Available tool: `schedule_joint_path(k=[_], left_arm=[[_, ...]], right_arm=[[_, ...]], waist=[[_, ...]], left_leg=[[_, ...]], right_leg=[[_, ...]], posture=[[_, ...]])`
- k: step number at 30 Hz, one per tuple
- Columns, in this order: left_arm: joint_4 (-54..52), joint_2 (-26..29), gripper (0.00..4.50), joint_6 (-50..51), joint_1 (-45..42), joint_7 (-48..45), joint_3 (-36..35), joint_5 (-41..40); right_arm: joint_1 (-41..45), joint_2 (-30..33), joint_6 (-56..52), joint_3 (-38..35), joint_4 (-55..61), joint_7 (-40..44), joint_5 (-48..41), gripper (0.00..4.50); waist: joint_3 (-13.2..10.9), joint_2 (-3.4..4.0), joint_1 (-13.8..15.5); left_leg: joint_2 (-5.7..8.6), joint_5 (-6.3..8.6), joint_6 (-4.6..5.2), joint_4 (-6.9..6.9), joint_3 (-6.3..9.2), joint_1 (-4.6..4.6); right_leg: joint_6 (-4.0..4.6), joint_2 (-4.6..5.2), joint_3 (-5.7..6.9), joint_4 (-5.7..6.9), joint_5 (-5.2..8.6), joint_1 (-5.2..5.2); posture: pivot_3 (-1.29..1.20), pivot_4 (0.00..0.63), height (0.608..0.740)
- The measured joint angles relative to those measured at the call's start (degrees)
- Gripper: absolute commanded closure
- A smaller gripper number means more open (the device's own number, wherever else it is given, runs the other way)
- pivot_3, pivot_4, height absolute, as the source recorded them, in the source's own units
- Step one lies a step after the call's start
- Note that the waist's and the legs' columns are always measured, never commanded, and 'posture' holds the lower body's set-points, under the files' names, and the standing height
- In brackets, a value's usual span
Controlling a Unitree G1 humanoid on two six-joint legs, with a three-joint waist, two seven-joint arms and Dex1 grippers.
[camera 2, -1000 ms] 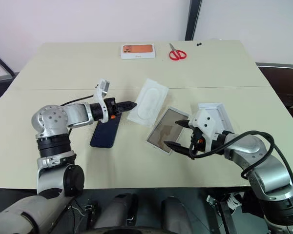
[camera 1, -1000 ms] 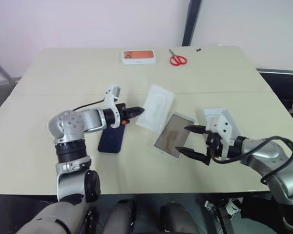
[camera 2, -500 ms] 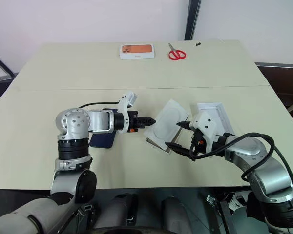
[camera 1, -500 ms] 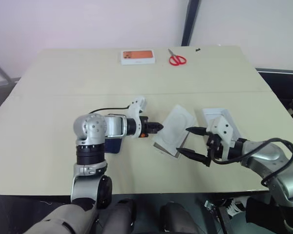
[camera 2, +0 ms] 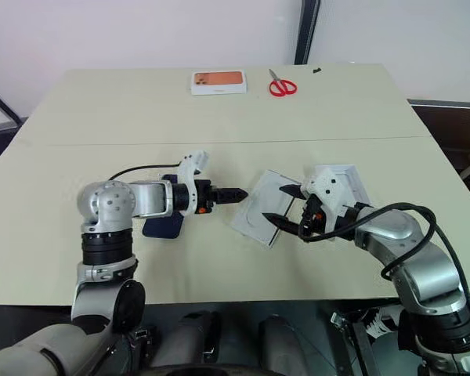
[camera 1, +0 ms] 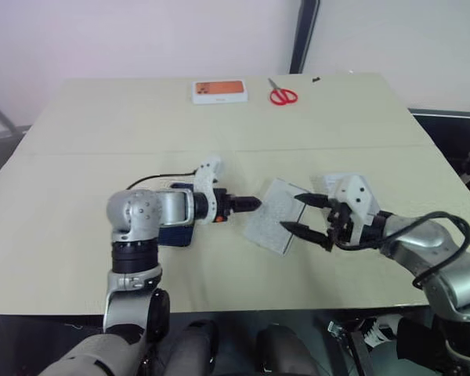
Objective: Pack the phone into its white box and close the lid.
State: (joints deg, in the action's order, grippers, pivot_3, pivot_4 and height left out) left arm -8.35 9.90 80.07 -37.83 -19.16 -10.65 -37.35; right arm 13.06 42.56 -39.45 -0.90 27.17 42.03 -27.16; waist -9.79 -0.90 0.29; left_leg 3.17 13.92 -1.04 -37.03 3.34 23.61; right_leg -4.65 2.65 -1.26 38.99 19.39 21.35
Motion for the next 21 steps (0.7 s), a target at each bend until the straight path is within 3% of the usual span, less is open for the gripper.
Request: schedule_joint_path(k=[4,8,13,21], left_arm=[[-5.42,8.91,0.53,-16.39,7.02,-6.56,2.71,4.38],[-8.04,17.96,0.53,-32.72,15.66,-16.11,7.85,9.93],[-10.7,24.32,0.53,-47.44,23.94,-27.61,11.07,12.84],[-13.83,27.78,0.53,-53.01,30.69,-35.59,12.24,12.74]], right_arm=[[3.67,-0.3,-4.06,4.45,-3.05,-3.87,4.36,4.42],[9.2,-1.46,-7.44,8.94,-7.04,-9.21,10.5,4.47],[14.61,-4.64,-10.98,14.54,-10.41,-12.13,15.73,4.47],[17.18,-7.52,-13.83,18.78,-12.87,-13.88,20.32,4.47]], waist=[[0.0,0.01,0.16],[0.01,0.04,0.42],[0.0,0.05,0.26],[-0.02,0.12,0.33]], left_leg=[[0.0,-0.02,-0.03,0.03,-0.01,0.0],[0.0,0.03,0.05,0.07,-0.01,0.01],[0.0,0.17,0.28,0.14,0.0,0.06],[0.0,0.23,0.4,0.16,0.02,0.09]], right_leg=[[0.02,0.02,-0.02,-0.01,0.0,0.03],[0.05,0.08,-0.01,-0.09,0.01,0.01],[0.07,0.11,-0.01,-0.17,0.0,0.07],[0.07,0.14,0.02,-0.2,0.01,0.08]], posture=[[0.0,0.15,0.74],[0.0,0.15,0.74],[0.0,0.15,0.74],[0.0,0.15,0.74]])
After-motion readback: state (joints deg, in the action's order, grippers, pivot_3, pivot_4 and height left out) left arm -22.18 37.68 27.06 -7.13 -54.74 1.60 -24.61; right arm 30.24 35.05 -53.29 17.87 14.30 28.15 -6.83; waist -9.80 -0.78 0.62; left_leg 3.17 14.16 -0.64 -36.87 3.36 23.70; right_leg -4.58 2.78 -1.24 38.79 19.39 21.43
